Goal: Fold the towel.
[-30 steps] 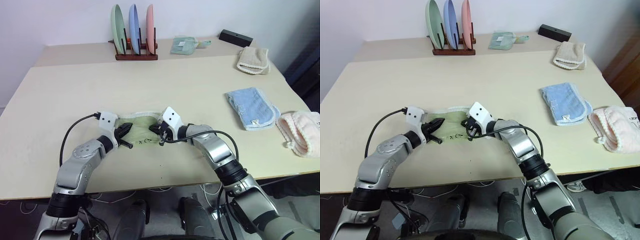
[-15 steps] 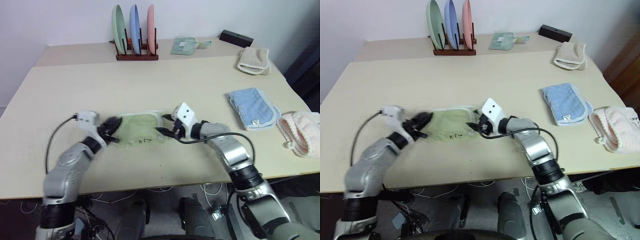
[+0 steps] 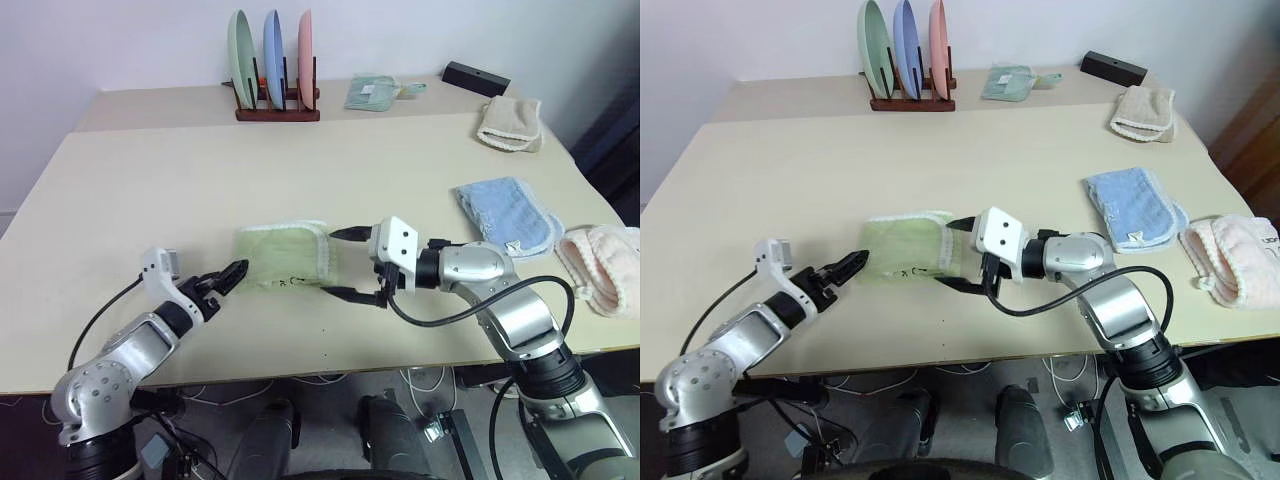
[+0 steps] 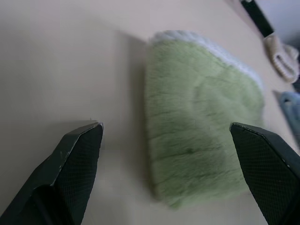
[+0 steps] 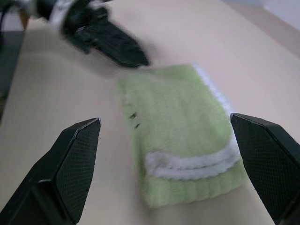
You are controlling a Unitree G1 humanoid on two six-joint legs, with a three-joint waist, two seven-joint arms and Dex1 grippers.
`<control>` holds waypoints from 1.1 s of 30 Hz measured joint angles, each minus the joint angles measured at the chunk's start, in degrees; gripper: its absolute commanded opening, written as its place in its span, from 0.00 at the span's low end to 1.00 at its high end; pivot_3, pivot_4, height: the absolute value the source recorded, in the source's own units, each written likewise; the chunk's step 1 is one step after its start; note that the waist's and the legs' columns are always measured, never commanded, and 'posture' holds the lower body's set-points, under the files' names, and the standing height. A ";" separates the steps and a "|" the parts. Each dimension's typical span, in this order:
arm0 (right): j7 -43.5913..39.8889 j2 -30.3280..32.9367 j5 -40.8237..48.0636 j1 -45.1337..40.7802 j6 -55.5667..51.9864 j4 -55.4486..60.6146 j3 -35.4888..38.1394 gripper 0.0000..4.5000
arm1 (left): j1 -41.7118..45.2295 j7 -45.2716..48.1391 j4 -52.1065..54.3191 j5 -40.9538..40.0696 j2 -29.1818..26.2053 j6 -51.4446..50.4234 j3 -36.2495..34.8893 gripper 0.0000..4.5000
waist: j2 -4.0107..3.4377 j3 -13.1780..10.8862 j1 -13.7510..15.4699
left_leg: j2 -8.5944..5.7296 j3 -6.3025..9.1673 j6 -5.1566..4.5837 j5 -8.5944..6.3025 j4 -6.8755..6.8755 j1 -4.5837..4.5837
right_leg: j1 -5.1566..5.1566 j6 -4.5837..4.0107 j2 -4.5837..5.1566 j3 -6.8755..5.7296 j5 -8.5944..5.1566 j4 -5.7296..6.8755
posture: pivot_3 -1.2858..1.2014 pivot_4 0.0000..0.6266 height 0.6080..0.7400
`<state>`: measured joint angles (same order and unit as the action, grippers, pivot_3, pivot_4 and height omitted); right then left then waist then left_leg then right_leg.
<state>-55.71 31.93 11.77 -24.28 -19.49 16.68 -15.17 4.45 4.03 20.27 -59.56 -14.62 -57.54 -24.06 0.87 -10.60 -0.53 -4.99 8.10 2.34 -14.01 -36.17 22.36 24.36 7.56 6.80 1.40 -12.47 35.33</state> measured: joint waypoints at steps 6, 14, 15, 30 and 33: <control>0.48 0.18 -2.08 0.68 2.03 -0.01 -0.34 1.00 | 3.64 -3.29 -2.53 -2.30 6.04 -0.92 2.83 0.87 | 0.00 0.01 0.83 | -0.02 -0.03 0.00 0.00 -0.03 0.00 | -0.04 0.00 0.02 0.01 0.00 -0.05 | 0.52 0.24 0.99; 2.32 0.24 -3.58 1.85 2.24 1.22 -0.34 1.00 | 3.42 -5.44 -3.26 -2.42 8.50 -1.76 6.88 0.06 | 0.01 0.01 1.24 | -0.02 -0.03 0.00 0.00 -0.03 0.01 | -0.04 -0.01 0.01 0.02 0.00 -0.08 | 0.52 0.24 0.99; 2.50 0.24 -3.64 2.01 2.23 1.36 -0.34 1.00 | 3.42 -5.58 -3.20 -2.44 8.50 -1.72 6.90 0.02 | 0.01 0.01 1.23 | -0.02 -0.03 0.00 0.00 -0.03 0.01 | -0.04 -0.01 0.01 0.02 0.00 -0.09 | 0.52 0.24 0.99; 3.42 0.16 -4.01 1.45 2.45 1.92 -0.28 1.00 | 14.46 -16.18 -6.52 1.20 1.26 18.60 -11.65 0.02 | 0.04 -0.01 0.90 | 0.02 -0.08 0.03 0.01 0.03 0.00 | 0.02 -0.01 -0.01 0.02 0.00 -0.15 | 0.52 0.24 0.99; 3.35 0.41 -4.12 1.47 2.62 1.88 -0.26 1.00 | 12.93 -19.36 -11.00 4.23 -0.08 27.64 -20.42 0.02 | 0.04 -0.01 0.78 | 0.02 -0.10 0.04 0.00 0.05 0.01 | 0.05 0.00 0.00 0.04 0.01 -0.17 | 0.52 0.24 0.99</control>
<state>-52.35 32.34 7.66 -22.81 -16.87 18.57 -15.43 17.39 -15.33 9.27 -55.34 -14.70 -29.90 -44.48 0.92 -10.61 0.24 -4.98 8.00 2.38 -14.01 -36.12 22.36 24.41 7.55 6.80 1.44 -12.46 35.16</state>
